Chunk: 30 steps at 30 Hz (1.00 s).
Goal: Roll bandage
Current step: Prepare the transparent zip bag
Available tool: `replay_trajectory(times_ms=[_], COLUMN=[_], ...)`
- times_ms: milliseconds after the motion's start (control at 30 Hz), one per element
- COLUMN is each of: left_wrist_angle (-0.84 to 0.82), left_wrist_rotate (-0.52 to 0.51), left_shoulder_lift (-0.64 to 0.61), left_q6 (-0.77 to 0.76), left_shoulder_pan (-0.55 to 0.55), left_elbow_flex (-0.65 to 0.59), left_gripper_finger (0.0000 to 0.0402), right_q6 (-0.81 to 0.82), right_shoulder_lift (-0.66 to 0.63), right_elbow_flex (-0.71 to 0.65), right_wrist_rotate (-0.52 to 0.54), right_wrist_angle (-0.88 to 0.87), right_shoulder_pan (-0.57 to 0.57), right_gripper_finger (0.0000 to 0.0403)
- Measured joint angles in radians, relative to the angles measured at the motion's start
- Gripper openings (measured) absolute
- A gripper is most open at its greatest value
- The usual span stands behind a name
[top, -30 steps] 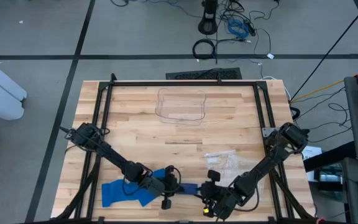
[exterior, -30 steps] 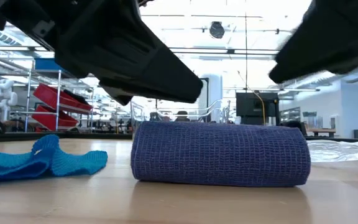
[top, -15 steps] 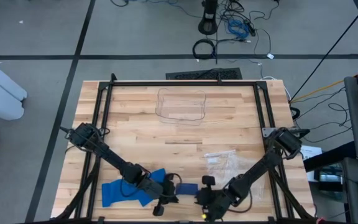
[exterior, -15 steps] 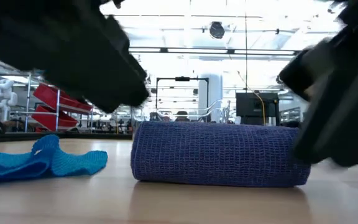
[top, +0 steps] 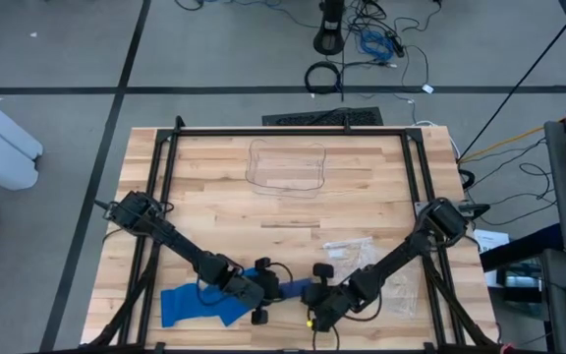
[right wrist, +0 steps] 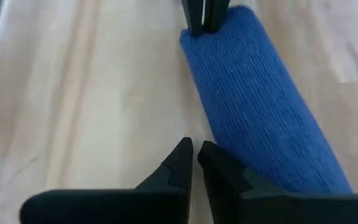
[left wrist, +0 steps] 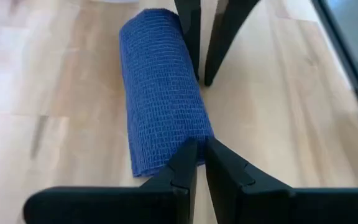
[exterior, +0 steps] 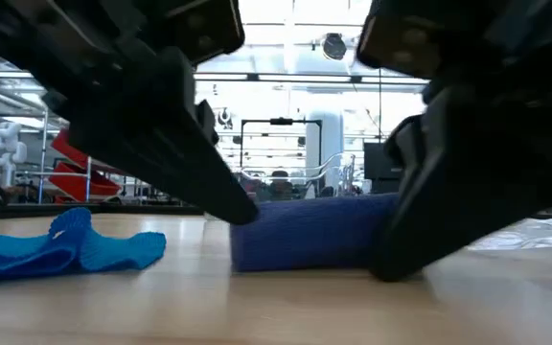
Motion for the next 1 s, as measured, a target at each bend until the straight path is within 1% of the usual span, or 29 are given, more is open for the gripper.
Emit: replay_trajectory(times_ms=[133,367,500,633,733,900,1000], left_wrist_angle=[0.004,0.006,0.012,-0.015,-0.071,-0.182,-0.201], left_wrist_rotate=[-0.031,-0.040,-0.048,-0.062,-0.112,-0.221,-0.248], left_shoulder_lift=[0.001,0.001,-0.003,-0.033,-0.076,-0.160,-0.206], left_q6=[0.024,0.039,0.043,0.047,0.050,0.054,0.083], left_shoulder_pan=[0.012,0.030,0.030,0.033,0.032,0.035,0.039], left_elbow_flex=[0.000,-0.002,-0.003,-0.005,-0.005,-0.005,-0.005], left_gripper_finger=[0.0040,0.0040,0.0040,0.0041,0.0041,0.0041,0.0041], right_q6=[-0.036,-0.069,-0.071,-0.099,-0.143,-0.179,-0.182], right_shoulder_lift=[0.000,0.019,0.037,0.047,0.048,0.049,0.048], right_elbow_flex=[0.001,0.005,0.005,0.004,0.002,0.000,0.000], right_wrist_rotate=[-0.004,0.005,0.073,0.167,0.213,0.210,0.213], right_wrist_angle=[-0.012,-0.043,-0.068,-0.069,-0.066,-0.055,-0.058], right_shoulder_pan=[-0.035,-0.090,-0.118,-0.132,-0.151,-0.203,-0.218], right_gripper_finger=[0.0019,0.0007,0.0001,0.0001,0.0000,0.0000,0.0000])
